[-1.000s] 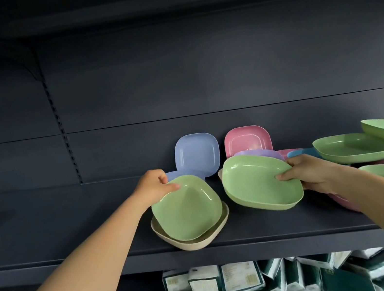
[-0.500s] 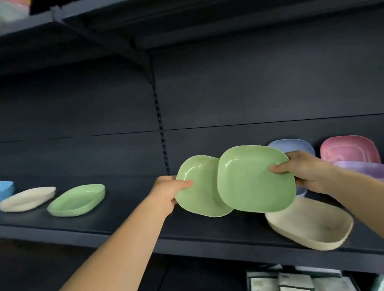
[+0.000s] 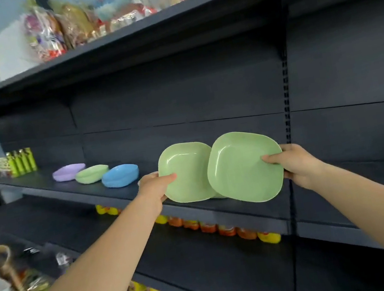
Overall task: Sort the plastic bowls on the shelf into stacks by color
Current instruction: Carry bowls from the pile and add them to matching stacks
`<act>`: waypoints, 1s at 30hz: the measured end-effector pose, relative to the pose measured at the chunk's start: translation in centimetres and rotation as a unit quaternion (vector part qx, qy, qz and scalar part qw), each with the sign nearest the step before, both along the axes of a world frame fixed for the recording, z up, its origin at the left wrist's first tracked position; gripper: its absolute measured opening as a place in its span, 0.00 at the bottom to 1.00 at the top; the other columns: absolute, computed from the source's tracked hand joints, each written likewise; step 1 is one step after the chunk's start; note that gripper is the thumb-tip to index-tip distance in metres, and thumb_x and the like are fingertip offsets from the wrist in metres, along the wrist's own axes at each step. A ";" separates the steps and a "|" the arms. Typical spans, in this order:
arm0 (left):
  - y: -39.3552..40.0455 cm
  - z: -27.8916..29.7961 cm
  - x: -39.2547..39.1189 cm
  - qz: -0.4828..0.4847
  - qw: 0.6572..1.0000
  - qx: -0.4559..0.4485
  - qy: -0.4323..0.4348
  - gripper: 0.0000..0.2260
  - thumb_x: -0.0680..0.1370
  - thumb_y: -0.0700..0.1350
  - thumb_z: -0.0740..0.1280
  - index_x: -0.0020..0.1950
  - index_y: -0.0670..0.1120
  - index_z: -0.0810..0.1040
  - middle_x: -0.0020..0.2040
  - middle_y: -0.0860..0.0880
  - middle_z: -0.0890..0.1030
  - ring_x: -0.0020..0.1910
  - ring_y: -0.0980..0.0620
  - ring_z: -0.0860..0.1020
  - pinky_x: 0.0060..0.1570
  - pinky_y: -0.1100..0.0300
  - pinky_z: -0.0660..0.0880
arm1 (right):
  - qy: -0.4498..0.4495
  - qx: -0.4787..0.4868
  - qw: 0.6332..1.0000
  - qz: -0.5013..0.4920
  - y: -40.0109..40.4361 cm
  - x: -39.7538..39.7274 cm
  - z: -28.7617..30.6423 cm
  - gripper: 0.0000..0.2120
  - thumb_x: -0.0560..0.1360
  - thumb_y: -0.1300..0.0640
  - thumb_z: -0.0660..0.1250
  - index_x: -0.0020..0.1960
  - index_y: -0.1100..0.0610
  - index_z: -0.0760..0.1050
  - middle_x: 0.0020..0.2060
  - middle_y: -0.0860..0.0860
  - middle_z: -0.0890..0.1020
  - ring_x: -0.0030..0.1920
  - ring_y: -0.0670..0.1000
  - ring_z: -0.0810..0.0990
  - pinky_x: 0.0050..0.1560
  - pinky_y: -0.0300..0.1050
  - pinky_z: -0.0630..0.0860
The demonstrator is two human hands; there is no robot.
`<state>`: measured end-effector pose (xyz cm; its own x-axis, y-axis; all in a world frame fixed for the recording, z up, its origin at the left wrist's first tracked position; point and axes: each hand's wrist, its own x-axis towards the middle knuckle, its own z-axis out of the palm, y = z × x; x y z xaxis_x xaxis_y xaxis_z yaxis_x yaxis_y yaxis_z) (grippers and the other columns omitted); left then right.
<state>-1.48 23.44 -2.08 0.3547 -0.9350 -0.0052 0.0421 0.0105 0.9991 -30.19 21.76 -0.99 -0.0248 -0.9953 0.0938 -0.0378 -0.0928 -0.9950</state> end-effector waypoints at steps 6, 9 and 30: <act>-2.0 0.3 12.8 0.059 0.997 -0.045 0.010 0.09 0.73 0.37 0.71 0.52 0.43 0.78 0.56 0.41 0.81 0.56 0.43 0.78 0.60 0.47 0.74 | 0.002 -0.001 0.999 0.042 -5.5 13.1 0.5 0.11 0.74 0.64 0.69 0.57 0.60 0.77 0.49 0.55 0.83 0.49 0.55 0.82 0.49 0.49 0.79; -4.1 0.5 18.2 0.089 0.994 -0.063 0.001 0.08 0.72 0.37 0.72 0.49 0.45 0.78 0.53 0.43 0.81 0.55 0.42 0.78 0.61 0.46 0.74 | 0.001 -0.013 0.998 0.064 -8.7 18.7 0.9 0.11 0.74 0.64 0.68 0.56 0.60 0.77 0.47 0.54 0.83 0.46 0.54 0.82 0.44 0.46 0.78; -30.0 1.4 48.1 0.102 0.993 -0.014 -0.060 0.09 0.70 0.45 0.75 0.44 0.42 0.77 0.41 0.44 0.79 0.40 0.45 0.77 0.46 0.49 0.78 | 0.037 -0.042 0.998 0.036 -32.7 45.4 3.6 0.11 0.72 0.63 0.71 0.54 0.61 0.79 0.49 0.56 0.83 0.50 0.57 0.81 0.53 0.51 0.76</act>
